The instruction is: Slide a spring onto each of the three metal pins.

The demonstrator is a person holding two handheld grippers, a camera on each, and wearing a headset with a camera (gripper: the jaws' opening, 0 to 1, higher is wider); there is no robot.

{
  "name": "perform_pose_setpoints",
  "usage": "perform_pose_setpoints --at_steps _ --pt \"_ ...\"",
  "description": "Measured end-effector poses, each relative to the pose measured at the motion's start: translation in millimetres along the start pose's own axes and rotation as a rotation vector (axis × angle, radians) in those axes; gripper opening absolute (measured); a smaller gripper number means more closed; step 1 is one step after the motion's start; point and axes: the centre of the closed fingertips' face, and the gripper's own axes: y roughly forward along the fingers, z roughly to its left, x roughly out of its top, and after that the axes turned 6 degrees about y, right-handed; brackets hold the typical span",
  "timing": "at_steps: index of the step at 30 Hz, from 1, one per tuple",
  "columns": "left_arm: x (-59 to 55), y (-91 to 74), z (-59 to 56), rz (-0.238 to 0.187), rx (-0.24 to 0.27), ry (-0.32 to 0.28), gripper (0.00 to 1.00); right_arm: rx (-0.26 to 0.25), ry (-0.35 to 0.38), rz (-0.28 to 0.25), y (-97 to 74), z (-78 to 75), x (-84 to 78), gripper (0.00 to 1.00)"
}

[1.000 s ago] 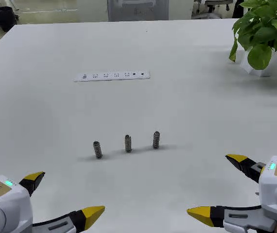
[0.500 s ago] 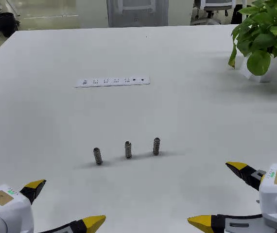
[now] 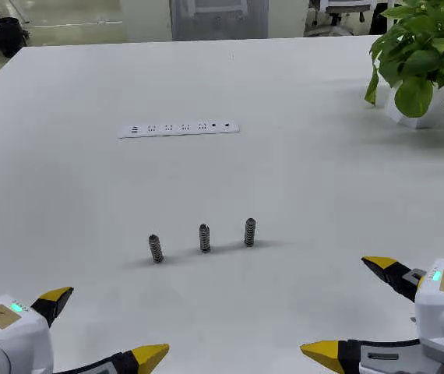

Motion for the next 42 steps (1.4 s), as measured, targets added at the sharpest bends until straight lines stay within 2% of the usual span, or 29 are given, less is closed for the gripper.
perform_pose_setpoints --at_steps 18,42 --pt "3.9 -0.7 -0.7 -0.005 0.010 -0.001 0.97 0.002 -0.010 -0.001 0.4 -0.4 0.4 0.96" --pt "2.2 -0.7 -0.6 -0.001 0.002 0.002 0.97 0.007 -0.014 0.005 0.4 1.9 0.3 0.96"
